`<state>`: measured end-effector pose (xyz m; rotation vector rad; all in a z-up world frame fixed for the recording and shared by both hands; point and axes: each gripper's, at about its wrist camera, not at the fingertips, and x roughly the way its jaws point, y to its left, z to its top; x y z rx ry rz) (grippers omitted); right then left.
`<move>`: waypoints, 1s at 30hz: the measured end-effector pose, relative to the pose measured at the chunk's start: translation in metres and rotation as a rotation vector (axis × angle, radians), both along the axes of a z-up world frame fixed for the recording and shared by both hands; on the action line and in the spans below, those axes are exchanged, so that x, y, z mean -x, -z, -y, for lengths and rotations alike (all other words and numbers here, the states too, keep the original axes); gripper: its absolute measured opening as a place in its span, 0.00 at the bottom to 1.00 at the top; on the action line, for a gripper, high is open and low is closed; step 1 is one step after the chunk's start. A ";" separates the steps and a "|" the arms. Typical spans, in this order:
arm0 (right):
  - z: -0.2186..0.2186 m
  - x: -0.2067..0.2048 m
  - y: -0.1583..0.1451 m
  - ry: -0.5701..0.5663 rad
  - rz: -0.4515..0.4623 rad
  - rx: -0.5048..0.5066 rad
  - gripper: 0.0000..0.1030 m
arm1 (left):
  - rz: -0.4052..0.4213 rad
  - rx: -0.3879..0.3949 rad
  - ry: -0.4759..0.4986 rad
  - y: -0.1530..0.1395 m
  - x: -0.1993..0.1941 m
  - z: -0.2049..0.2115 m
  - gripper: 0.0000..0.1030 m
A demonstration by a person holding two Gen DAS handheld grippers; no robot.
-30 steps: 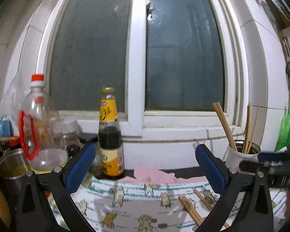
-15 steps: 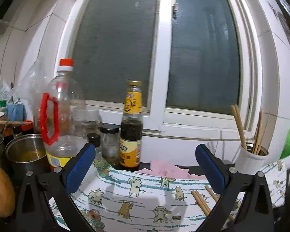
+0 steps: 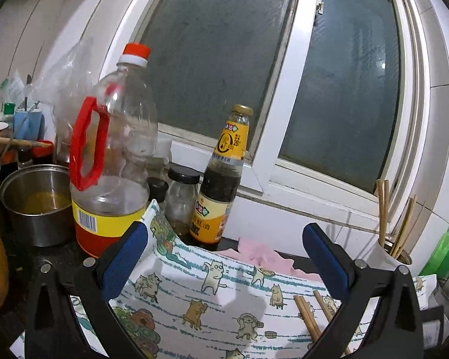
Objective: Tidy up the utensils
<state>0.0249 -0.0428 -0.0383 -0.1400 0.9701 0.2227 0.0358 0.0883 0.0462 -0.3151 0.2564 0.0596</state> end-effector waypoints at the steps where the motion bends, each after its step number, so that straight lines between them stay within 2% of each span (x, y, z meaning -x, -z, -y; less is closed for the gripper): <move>1: 0.005 -0.003 -0.001 0.026 -0.005 -0.006 0.14 | -0.001 -0.006 -0.001 0.000 0.000 0.001 1.00; 2: 0.010 -0.007 -0.001 0.046 -0.013 -0.014 0.07 | 0.000 -0.015 -0.004 0.000 0.001 0.003 1.00; 3: 0.015 -0.010 -0.001 0.063 -0.019 -0.031 0.05 | 0.001 -0.025 -0.005 -0.001 0.001 0.004 1.00; 10: 0.056 -0.024 -0.009 0.165 -0.059 -0.234 0.04 | -0.010 -0.076 0.010 0.000 -0.003 0.014 1.00; 15: 0.069 -0.022 -0.024 0.200 -0.015 -0.232 0.04 | -0.054 -0.108 0.025 0.004 -0.010 0.020 1.00; 20: 0.090 -0.014 -0.043 0.253 0.045 -0.209 0.04 | -0.143 -0.201 0.059 0.015 -0.024 0.039 1.00; 24: 0.123 -0.002 -0.054 0.326 0.102 -0.189 0.04 | -0.157 -0.259 0.081 0.019 -0.025 0.052 1.00; 27: 0.146 0.001 -0.047 0.379 0.094 -0.173 0.04 | -0.145 -0.297 0.087 0.019 -0.023 0.060 1.00; 30: 0.157 -0.004 -0.026 0.386 0.027 -0.170 0.04 | -0.140 -0.329 0.090 0.019 -0.022 0.066 1.00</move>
